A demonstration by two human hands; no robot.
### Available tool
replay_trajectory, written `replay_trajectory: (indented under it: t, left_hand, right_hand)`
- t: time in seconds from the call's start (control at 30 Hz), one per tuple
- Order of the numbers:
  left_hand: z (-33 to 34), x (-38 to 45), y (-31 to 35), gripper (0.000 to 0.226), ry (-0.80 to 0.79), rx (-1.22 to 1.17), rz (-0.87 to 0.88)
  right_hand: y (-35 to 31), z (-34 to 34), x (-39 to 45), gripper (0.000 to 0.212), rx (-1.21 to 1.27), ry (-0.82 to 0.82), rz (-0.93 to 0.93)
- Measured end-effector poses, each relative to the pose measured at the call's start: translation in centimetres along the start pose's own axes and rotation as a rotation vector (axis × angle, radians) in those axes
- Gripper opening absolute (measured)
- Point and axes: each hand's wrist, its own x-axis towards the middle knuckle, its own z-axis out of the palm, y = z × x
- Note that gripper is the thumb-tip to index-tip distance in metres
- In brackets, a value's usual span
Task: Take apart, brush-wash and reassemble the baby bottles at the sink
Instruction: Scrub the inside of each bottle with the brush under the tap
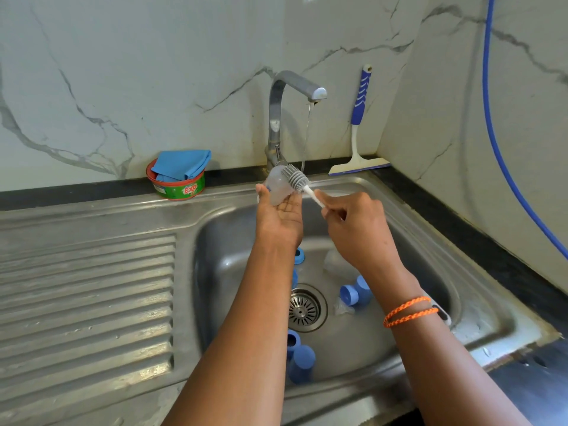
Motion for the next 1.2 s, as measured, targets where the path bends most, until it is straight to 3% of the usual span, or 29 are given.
replay_trajectory:
  t: [0.13,0.27,0.43,0.5,0.63,0.7,0.93,1.07,1.2]
  left_hand:
    - [0.0,-0.2,-0.3,0.056,-0.008,0.080,-0.006]
    - [0.1,-0.6,-0.9,0.058,-0.063,0.132,-0.052]
    - [0.0,-0.5,-0.5,0.054,-0.026,0.140,-0.035]
    - [0.0,-0.4,-0.2,0.048,-0.033,0.288,-0.069]
    - [0.5,-0.8,-0.4,0.042,-0.105,0.803,-0.135]
    - [0.7,-1.0,-0.3,0.045,-0.136,0.892,-0.131]
    - [0.8,-1.1,1.2,0.034,-0.176,0.995,0.008]
    - [0.5,-0.9,1.2,0.044,-0.109,1.022,0.123]
    - [0.4,-1.1,1.1,0.048,-0.160,1.094,0.181]
  right_hand:
    - [0.4,-0.2,0.5,0.035,-0.071,0.046,0.053]
    - [-0.5,-0.3,0.5,0.045,-0.045,0.092,-0.037]
    - [0.5,-1.3,0.4,0.030,-0.016,0.023,0.008]
    - [1.4,-1.8,0.4,0.028,-0.040,0.023,0.072]
    - [2.0,-2.3,0.6,0.029,-0.036,0.018,0.079]
    - [2.0,-2.3,0.7,0.030,-0.026,0.020,0.072]
    - [2.3,-2.0,0.7,0.030,-0.062,0.037,-0.004]
    - [2.6,-2.2,0.9,0.034,-0.093,-0.003,-0.002]
    - [2.3,-2.0,0.8,0.040,-0.124,0.056,0.002]
